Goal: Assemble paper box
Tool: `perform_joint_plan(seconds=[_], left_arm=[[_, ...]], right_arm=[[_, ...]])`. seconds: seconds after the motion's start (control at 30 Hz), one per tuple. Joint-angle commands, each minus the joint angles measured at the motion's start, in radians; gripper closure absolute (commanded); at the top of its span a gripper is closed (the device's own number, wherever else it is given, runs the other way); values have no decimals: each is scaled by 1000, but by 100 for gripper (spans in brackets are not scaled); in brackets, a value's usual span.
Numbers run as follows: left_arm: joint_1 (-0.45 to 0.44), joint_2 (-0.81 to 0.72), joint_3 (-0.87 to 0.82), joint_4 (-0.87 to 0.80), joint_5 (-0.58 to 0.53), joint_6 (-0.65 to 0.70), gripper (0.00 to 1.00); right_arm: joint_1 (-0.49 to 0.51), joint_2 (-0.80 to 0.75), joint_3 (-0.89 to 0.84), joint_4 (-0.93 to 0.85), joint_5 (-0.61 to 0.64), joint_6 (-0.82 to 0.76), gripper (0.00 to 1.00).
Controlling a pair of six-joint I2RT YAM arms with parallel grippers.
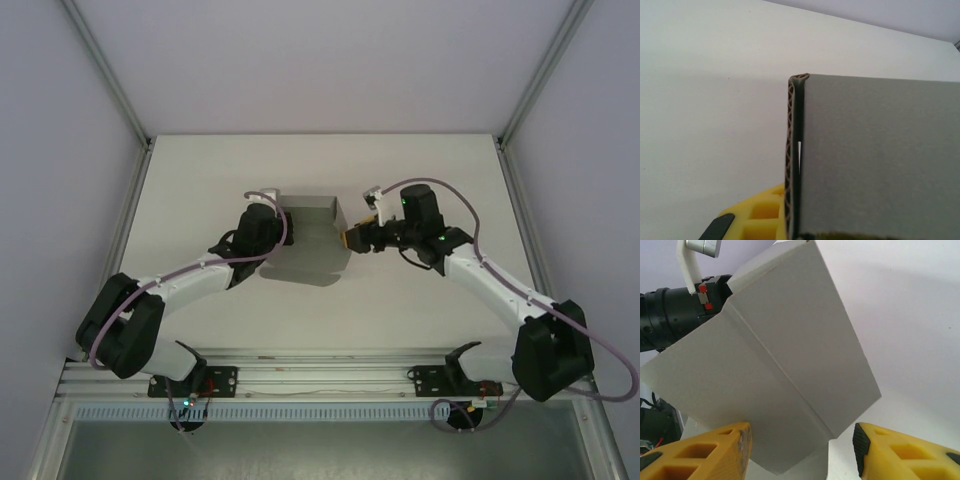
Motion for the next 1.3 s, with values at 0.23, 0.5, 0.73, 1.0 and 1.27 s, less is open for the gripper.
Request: perform_joint_plan(seconds=[0.23, 0.5, 0.73, 1.0, 1.27], left_arm=[[-4, 13, 43, -27, -1, 30, 100], [-16, 26, 61, -44, -7, 49, 100], [-33, 28, 78, -56, -35, 51, 100], [-55, 38, 130, -105, -118, -1, 100], [-60, 45, 168, -158, -166, -75, 100]], right_arm=[[94, 81, 95, 55, 315, -126, 42], [138, 166, 133, 123, 450, -123, 50], [209, 222, 143, 214, 746, -67, 70], [282, 351, 243, 139, 1351, 74, 89], [290, 541, 450, -214, 1770, 280, 100]])
